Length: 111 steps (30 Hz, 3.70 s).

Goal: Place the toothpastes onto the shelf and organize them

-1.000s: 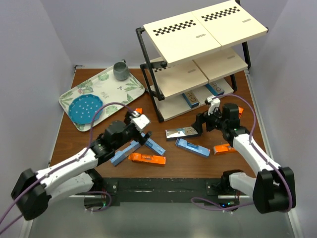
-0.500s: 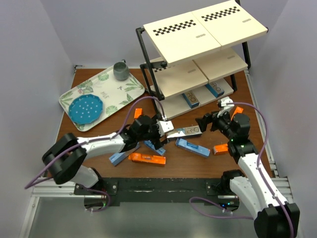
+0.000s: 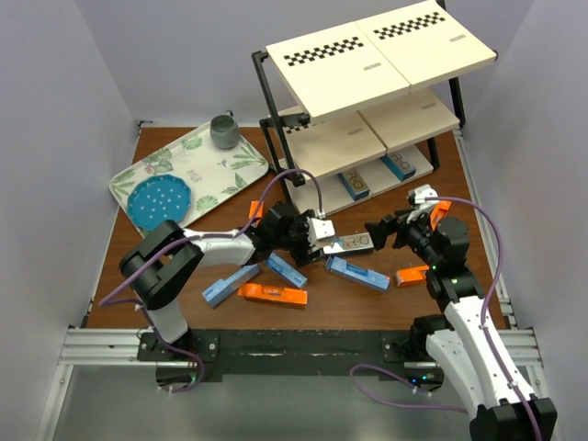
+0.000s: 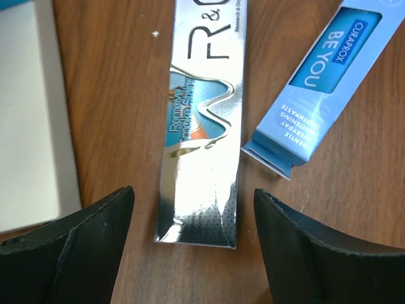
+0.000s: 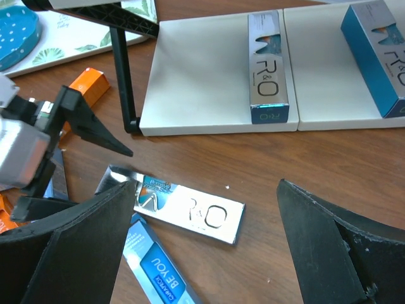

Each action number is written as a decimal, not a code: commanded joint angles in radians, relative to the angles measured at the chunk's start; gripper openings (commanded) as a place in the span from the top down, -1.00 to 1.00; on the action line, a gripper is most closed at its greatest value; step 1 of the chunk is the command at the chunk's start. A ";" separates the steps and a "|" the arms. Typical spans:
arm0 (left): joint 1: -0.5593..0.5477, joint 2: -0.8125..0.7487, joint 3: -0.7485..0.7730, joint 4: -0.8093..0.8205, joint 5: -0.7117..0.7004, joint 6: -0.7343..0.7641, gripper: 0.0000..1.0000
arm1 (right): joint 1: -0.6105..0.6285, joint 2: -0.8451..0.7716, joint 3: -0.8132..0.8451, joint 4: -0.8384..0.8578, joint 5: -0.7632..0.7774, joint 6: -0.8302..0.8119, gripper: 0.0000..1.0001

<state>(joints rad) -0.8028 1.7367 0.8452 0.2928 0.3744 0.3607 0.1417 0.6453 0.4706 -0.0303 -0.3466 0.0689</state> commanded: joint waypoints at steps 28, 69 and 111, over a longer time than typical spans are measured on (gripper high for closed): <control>0.002 -0.103 0.034 -0.058 0.109 0.052 0.29 | -0.004 -0.001 0.092 -0.105 -0.037 0.089 -0.97; 0.105 -0.528 -0.109 -0.192 0.208 0.101 0.37 | -0.045 0.520 0.226 -0.052 -0.615 0.526 -0.63; 0.119 -0.876 -0.353 0.169 -0.715 -0.164 -1.00 | -0.085 0.174 -0.030 0.196 -0.089 1.025 0.90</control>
<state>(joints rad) -0.6945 0.9215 0.5537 0.3294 -0.0887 0.2672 0.0601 0.8719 0.4690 0.1226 -0.5900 0.9981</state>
